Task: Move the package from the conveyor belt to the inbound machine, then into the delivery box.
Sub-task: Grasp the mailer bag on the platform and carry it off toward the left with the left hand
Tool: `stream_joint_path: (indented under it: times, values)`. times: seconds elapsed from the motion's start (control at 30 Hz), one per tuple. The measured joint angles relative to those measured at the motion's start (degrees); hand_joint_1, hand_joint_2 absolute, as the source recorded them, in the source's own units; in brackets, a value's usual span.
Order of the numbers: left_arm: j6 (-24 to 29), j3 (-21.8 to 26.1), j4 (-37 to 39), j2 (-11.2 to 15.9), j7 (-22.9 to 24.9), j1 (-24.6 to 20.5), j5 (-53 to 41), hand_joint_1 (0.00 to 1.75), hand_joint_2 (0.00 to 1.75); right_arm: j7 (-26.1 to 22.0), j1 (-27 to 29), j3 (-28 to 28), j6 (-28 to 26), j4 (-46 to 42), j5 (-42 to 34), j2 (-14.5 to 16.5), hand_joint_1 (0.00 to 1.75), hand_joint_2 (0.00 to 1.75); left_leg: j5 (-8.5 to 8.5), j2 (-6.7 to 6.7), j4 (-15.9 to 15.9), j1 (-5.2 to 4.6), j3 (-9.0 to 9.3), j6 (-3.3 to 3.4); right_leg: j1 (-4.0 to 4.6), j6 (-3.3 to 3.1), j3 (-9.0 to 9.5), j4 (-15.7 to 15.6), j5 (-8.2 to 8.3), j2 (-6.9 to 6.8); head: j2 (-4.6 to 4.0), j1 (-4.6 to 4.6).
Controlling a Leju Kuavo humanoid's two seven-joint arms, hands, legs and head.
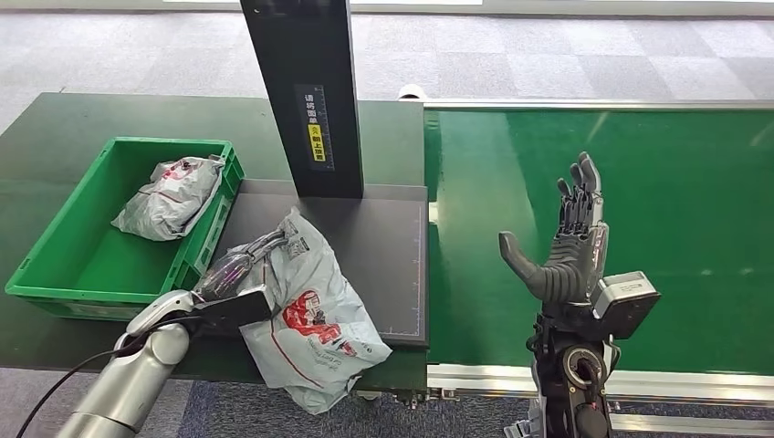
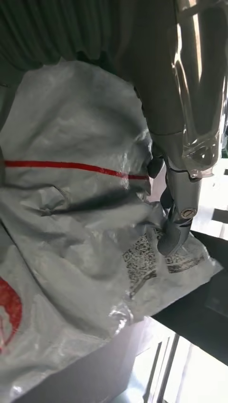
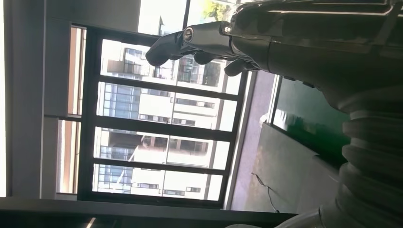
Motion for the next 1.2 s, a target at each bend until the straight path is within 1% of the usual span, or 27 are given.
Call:
stream_joint_path:
  times: [0.03,0.07,0.17,0.2,0.3,0.5,0.97,1.2]
  values:
    - [-0.8,-0.1,0.0,0.4,-0.3,0.1,0.2,0.00,1.75,0.0,0.3,-0.1,0.0,-0.1,0.0,0.0,0.00,1.75,0.00,-0.01,0.0,0.00,0.00,0.00,0.00,0.00,0.00,0.0,0.00,-0.01,0.00,0.00]
    - [-1.2,-0.3,0.0,0.6,-0.4,0.2,0.2,0.13,1.75,0.0,0.6,-0.1,0.1,-0.2,-0.1,-0.1,0.00,1.75,0.00,-0.02,0.0,0.00,0.00,0.00,0.00,0.00,0.01,0.0,-0.01,-0.02,0.00,0.00]
    - [-1.3,-1.1,0.2,1.0,-0.4,0.3,0.1,1.38,1.75,0.0,1.1,-0.2,0.2,-0.5,-0.2,-0.1,0.00,1.75,0.00,-0.03,0.0,0.00,-0.01,0.00,-0.01,-0.01,0.03,0.0,-0.01,-0.03,0.00,0.01]
    - [-1.2,-1.5,0.4,1.1,-0.4,0.3,-0.1,1.70,1.75,0.0,1.2,-0.2,0.2,-0.5,-0.2,-0.1,0.00,1.75,0.00,-0.03,0.0,0.00,0.00,0.00,-0.01,-0.01,0.03,0.0,-0.02,-0.03,0.00,0.01]
    - [0.1,-2.9,1.1,0.9,-0.4,0.2,-0.8,1.75,1.75,0.1,1.5,-0.3,0.1,-0.9,-0.1,-0.1,0.00,1.75,0.01,-0.05,0.0,-0.01,0.01,0.01,-0.05,0.00,0.04,0.0,-0.01,-0.06,0.00,0.02]
    - [1.7,-5.2,2.9,-0.4,-0.4,-0.9,-1.4,1.75,1.75,0.3,1.8,-0.4,0.0,-1.7,0.2,0.0,0.00,1.75,0.06,-0.06,0.0,-0.02,0.04,0.07,-0.07,0.02,0.11,0.0,0.01,-0.08,0.00,0.01]
    - [1.9,-6.3,4.3,-1.3,-0.5,-1.8,-1.5,1.75,1.75,0.4,1.9,-0.7,0.0,-1.9,0.2,0.0,0.00,1.75,0.06,-0.04,0.0,-0.01,0.07,0.06,-0.04,0.02,0.11,0.0,0.02,-0.07,0.00,0.02]
    - [4.3,-7.4,5.3,-2.3,-0.7,-2.3,-1.6,1.75,1.75,0.4,1.8,-0.8,0.0,-1.9,0.2,0.0,0.00,1.75,0.06,-0.06,0.0,-0.02,0.08,0.06,-0.05,0.02,0.13,0.0,0.02,-0.08,0.01,0.01]
